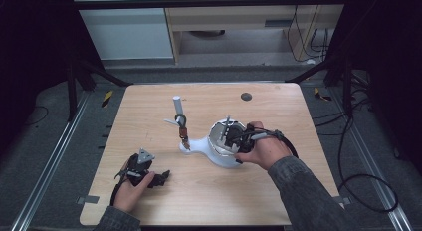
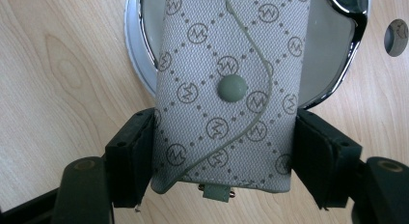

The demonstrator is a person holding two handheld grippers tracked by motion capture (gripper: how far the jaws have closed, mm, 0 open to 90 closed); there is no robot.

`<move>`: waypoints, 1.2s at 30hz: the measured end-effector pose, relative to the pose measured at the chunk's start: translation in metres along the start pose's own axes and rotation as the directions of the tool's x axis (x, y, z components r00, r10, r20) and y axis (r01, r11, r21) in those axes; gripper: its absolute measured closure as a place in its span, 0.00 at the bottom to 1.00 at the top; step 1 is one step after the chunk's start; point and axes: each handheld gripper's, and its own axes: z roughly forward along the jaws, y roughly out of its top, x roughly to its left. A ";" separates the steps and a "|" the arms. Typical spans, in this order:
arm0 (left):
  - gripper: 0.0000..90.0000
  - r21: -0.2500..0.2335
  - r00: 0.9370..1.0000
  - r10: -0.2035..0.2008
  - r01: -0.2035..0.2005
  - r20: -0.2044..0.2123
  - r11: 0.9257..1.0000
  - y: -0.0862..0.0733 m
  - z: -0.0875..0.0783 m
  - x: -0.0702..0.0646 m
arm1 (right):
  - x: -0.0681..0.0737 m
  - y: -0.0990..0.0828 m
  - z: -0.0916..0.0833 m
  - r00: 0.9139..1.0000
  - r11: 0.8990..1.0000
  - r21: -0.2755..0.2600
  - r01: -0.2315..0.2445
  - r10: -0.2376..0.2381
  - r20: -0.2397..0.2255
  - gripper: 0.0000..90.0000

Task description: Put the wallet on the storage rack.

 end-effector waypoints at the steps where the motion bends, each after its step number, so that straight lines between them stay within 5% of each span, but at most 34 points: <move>1: 0.03 0.000 1.000 0.000 0.000 0.000 1.000 0.000 0.000 0.000 | 0.000 0.000 0.000 1.000 1.000 -0.001 0.002 -0.002 -0.001 0.33; 36: 0.03 0.001 1.000 0.002 -0.002 0.002 1.000 0.000 0.000 0.000 | -0.006 0.014 0.012 0.999 1.000 0.015 -0.012 0.013 -0.031 0.32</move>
